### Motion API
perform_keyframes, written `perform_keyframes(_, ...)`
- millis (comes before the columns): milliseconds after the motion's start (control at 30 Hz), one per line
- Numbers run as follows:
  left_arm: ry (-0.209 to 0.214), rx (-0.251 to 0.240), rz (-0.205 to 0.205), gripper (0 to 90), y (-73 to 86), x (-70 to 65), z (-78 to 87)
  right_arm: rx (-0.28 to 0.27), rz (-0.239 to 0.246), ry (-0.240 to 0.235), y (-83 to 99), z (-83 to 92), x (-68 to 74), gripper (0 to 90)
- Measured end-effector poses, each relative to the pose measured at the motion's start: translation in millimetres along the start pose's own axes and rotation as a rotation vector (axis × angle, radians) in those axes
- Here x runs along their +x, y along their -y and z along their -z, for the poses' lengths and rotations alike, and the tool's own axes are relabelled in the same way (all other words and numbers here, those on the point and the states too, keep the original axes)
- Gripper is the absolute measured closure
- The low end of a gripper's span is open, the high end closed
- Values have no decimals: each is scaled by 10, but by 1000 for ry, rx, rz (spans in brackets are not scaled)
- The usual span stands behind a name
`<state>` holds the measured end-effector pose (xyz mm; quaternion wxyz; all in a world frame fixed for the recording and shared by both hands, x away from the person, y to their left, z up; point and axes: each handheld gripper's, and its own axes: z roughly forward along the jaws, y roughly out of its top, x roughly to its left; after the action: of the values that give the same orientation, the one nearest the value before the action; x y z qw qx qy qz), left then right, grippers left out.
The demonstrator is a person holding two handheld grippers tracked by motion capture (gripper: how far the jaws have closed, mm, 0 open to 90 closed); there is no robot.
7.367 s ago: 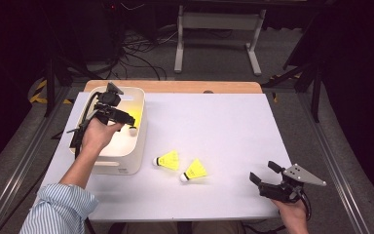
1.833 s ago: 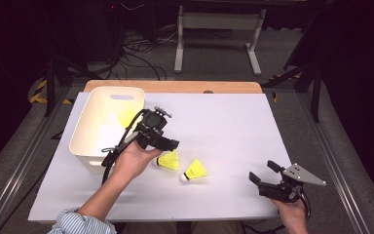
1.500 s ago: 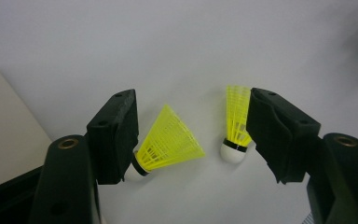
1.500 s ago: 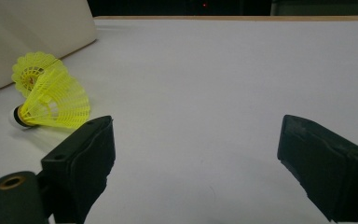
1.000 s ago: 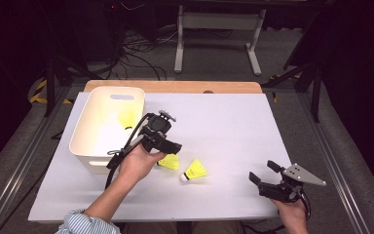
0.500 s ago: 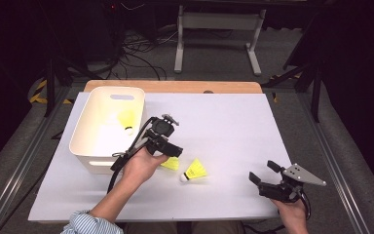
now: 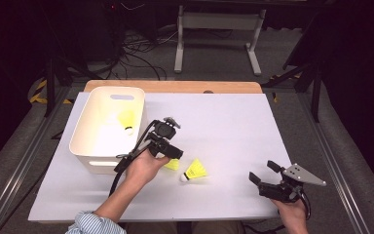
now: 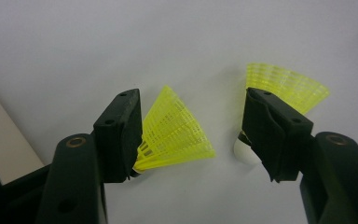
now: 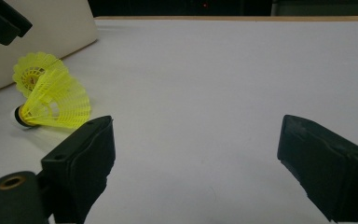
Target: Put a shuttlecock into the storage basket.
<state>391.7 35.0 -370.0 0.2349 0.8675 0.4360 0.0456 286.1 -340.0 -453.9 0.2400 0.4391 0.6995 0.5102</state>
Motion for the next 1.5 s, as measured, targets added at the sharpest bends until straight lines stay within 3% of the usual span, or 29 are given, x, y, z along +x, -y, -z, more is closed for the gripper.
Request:
perform_keyframes(933, -24, 54, 23, 457, 36, 40, -278, 2, 0, -1, 1, 0, 0, 119)
perform_keyframes(1500, -45, 62, 17, 596, 50, 34, -323, 4, 2, 0, 2, -1, -1, 120)
